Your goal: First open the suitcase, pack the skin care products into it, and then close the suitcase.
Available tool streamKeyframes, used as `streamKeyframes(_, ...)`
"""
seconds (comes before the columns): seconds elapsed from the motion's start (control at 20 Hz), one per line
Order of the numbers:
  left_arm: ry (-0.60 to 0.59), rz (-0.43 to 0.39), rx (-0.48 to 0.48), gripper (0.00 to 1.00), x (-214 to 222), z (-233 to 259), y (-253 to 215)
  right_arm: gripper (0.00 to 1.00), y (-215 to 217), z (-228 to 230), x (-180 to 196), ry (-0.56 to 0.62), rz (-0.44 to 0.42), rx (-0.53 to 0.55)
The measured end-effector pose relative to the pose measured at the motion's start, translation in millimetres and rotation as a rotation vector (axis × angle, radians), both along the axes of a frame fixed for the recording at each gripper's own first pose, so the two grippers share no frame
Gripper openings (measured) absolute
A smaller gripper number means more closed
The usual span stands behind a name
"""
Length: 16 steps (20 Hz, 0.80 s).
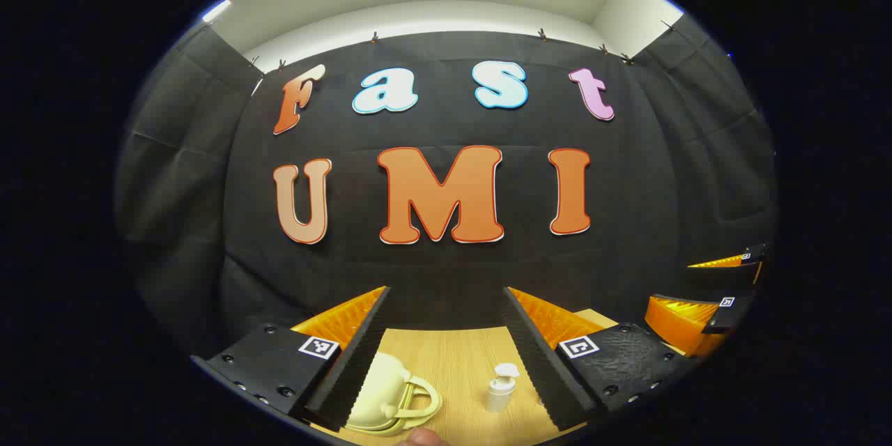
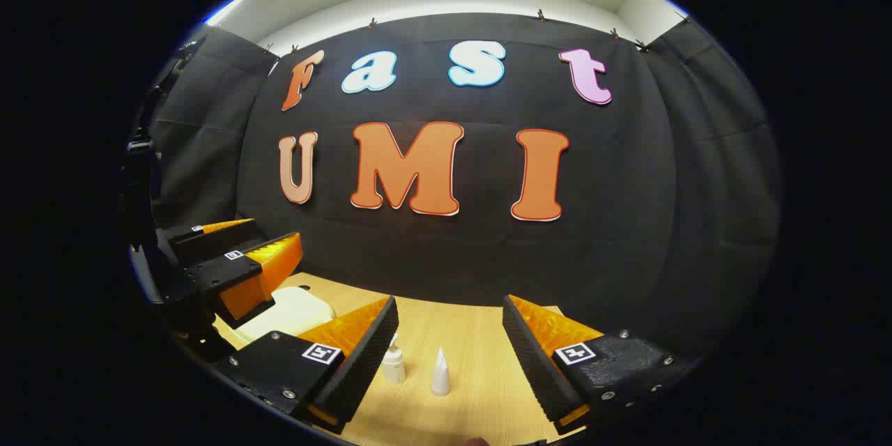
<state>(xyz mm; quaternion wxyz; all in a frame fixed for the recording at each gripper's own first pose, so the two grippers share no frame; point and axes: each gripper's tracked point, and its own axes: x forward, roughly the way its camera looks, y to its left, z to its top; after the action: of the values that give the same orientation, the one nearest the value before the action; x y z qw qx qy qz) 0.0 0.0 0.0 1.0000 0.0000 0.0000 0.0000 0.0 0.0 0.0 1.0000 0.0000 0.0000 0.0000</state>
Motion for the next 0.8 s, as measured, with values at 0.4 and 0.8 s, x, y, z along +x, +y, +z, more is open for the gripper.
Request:
streamKeyframes(0.4, -0.017, -0.054, 0.020, 1.00, 9, 5, 4, 0.96, 31, 2, 15, 0.001, -0.003, -0.017)
streamKeyframes(0.8, -0.026, -0.039, 0.035, 1.00, 12, 5, 16, 0.96, 24, 7, 23, -0.008, -0.057, -0.021)
